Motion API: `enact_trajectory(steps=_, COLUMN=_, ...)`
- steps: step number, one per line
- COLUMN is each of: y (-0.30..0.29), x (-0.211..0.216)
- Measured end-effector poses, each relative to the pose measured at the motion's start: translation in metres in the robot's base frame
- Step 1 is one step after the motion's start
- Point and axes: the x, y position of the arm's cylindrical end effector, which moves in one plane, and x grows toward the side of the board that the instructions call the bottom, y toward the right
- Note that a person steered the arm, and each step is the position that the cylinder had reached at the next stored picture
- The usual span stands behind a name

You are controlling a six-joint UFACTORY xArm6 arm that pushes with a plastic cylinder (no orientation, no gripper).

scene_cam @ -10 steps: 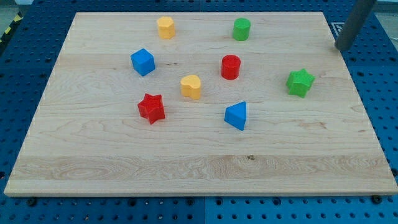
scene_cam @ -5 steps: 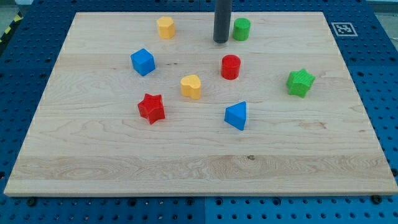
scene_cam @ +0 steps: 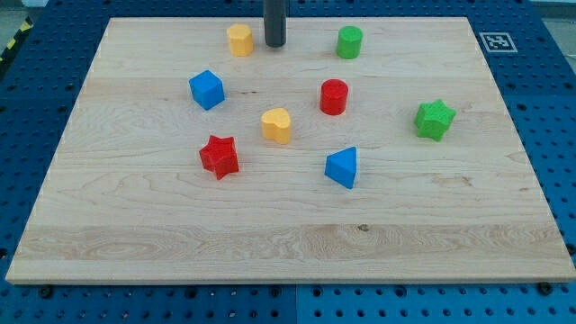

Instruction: Push the yellow hexagon to the top left of the board

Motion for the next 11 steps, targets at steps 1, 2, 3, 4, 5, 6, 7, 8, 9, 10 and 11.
enact_trajectory(steps=1, y=-0.011, x=0.007)
enact_trajectory(steps=2, y=-0.038, x=0.019)
enact_trajectory(steps=3, y=-0.039, x=0.019)
enact_trajectory(steps=4, y=-0.044, x=0.008)
enact_trajectory(steps=5, y=-0.047, x=0.008)
enact_trajectory(steps=6, y=-0.052, x=0.003)
enact_trajectory(steps=7, y=-0.06, x=-0.005)
enact_trajectory(steps=8, y=-0.061, x=-0.022)
enact_trajectory(steps=9, y=-0.061, x=-0.025)
enact_trajectory(steps=10, y=-0.079, x=-0.025)
enact_trajectory(steps=11, y=-0.108, x=-0.025)
